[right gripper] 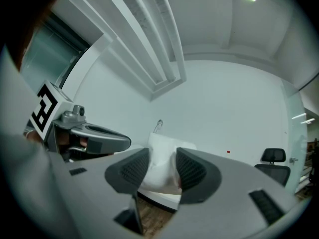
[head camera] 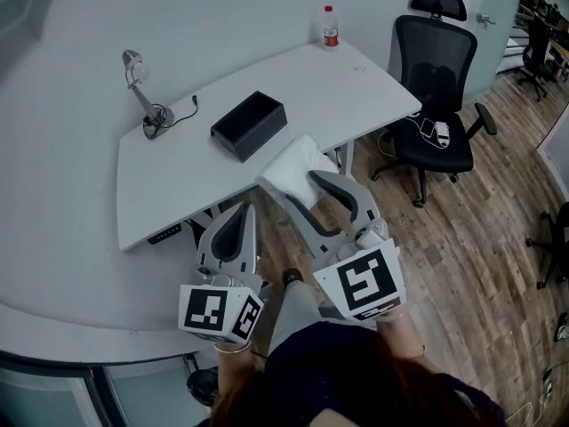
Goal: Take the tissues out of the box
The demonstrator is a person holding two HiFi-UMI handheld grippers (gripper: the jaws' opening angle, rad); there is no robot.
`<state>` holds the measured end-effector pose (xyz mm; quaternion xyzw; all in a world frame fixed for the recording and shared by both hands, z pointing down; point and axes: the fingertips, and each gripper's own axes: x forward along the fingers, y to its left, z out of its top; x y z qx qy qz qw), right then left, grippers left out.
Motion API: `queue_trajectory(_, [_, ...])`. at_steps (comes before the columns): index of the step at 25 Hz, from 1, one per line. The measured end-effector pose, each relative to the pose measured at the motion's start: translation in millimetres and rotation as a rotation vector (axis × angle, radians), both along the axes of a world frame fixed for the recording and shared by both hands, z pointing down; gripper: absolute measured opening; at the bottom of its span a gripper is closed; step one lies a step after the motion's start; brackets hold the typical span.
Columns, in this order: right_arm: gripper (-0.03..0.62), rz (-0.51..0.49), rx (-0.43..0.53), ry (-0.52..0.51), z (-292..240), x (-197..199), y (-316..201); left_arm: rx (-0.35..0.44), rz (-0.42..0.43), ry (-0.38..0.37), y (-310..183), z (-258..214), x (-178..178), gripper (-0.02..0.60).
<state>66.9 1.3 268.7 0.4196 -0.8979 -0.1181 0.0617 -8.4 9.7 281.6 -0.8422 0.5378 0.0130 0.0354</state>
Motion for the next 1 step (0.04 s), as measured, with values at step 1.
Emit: queue_trajectory(1, [0.184, -0.001, 0.0, -0.001, -0.5, 0.1, -0.6, 0.001, -0.002, 0.001, -0.7, -0.8, -0.5, 0.025])
